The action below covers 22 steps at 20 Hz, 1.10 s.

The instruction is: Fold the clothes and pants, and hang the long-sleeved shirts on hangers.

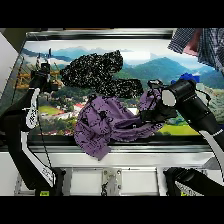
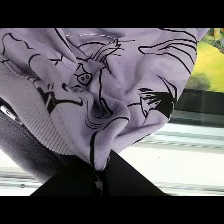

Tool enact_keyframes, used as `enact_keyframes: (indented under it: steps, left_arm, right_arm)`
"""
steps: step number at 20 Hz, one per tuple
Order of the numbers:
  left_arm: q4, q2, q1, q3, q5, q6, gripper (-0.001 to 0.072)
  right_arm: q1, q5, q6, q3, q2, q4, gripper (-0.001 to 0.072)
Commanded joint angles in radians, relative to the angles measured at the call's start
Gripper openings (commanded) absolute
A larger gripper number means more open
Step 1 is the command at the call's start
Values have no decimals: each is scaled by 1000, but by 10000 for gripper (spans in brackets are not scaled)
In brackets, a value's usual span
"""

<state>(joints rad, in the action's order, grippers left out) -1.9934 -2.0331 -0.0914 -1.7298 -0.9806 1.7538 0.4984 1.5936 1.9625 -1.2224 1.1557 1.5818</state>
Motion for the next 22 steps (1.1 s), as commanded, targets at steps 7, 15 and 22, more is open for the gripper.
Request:
enact_keyframes:
  steps: [7,15,22]
  left_arm:
    - [-3,217,35,-1,-19,-56,14]
    - [6,378,130,-1,-52,-128,14]
    - [665,534,135,-1,-320,-885,14]
  right_arm:
    - [0,1,0,0,0,0,21]
    - [0,0,0,0,0,0,21]
    - [0,0,0,0,0,0,21]
